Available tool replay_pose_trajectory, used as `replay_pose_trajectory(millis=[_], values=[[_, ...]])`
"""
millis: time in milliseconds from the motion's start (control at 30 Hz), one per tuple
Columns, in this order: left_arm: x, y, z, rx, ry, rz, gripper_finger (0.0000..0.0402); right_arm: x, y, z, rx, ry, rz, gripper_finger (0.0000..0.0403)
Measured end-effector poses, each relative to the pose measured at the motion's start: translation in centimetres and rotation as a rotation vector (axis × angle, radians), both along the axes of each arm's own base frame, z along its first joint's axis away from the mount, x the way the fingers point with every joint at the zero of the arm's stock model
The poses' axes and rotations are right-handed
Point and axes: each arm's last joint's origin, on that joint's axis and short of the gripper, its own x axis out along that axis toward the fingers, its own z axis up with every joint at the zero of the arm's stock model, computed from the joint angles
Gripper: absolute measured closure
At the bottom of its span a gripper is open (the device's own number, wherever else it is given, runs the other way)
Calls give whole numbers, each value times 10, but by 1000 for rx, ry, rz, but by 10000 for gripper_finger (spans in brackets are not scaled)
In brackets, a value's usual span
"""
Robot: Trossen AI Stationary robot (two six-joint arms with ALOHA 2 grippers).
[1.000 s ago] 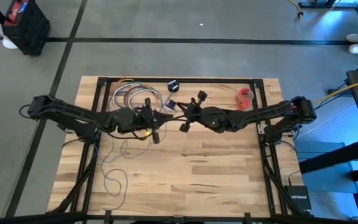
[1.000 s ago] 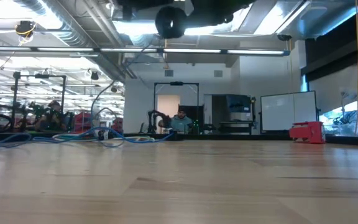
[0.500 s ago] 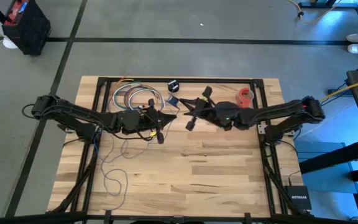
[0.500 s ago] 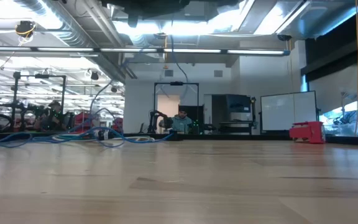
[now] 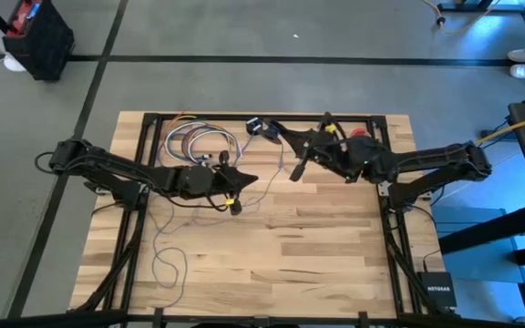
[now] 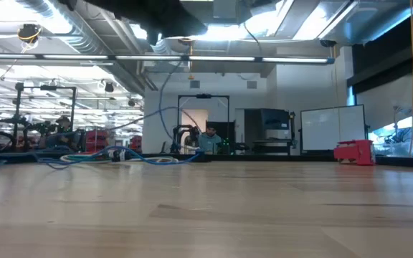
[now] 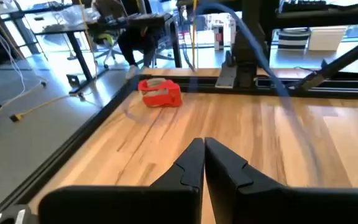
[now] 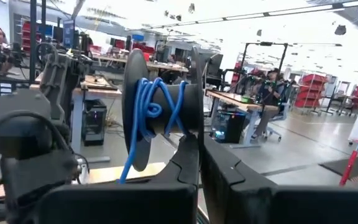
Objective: Coil cords
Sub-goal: Coil the blue wire onto the spool
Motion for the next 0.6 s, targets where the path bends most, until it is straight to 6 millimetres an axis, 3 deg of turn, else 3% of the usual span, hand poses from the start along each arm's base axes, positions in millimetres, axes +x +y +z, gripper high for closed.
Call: replay_pose_trajectory(millis=[433,600], values=[[-3,-4,7,-10,-41,-12,394,-1,0,-4,-7,57,5,395],[-5,-6,14,-59,-79,-72,346,-1,0,-6,-8,74,5,395]])
